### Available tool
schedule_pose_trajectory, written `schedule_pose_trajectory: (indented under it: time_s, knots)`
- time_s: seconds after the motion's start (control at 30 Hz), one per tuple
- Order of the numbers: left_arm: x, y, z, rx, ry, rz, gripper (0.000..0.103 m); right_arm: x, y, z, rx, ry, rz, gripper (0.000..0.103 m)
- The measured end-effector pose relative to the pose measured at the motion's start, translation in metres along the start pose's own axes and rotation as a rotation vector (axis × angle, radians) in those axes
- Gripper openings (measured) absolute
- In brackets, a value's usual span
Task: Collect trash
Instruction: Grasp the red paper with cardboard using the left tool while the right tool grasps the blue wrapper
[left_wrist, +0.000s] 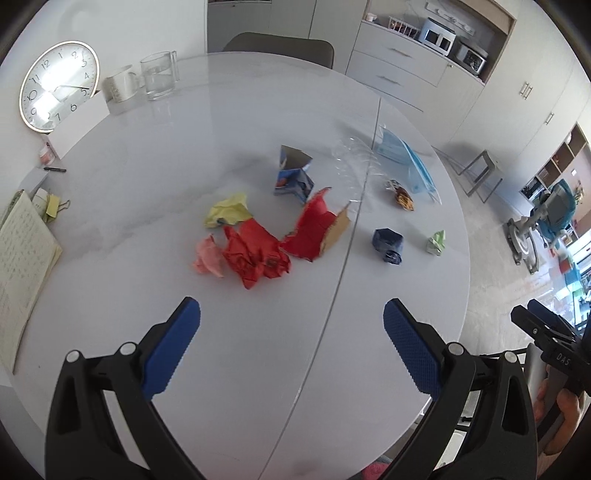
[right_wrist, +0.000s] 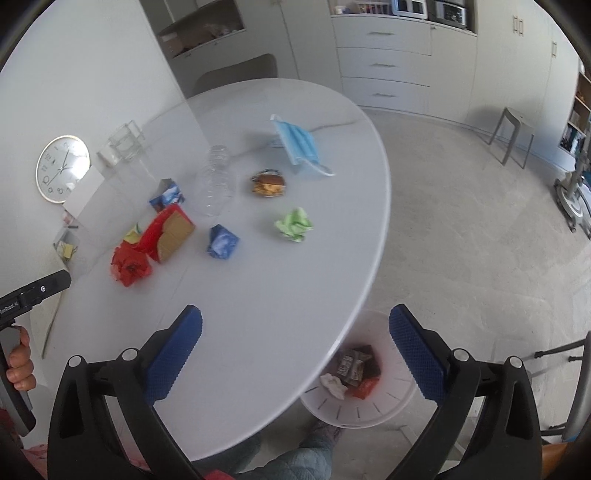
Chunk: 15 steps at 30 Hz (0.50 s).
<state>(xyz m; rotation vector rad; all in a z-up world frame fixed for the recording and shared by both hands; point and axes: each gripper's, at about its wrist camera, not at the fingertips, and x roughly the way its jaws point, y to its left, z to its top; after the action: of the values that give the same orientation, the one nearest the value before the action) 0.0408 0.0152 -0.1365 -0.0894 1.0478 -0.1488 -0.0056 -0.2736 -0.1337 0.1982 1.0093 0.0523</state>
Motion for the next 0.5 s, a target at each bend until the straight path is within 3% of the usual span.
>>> schedule_pose_trajectory:
  time_s: [0.27,0.5]
  knots:
    - [0.027,-0.015,0.016,0.123,0.026,-0.06,0.095,0.031,0.027,0.013,-0.07,0.056,0.026,0.101]
    - [0.085,-0.039,0.048,0.205,0.089,-0.07,0.095,0.051,0.027,0.024,-0.086,0.092,0.034,0.101]
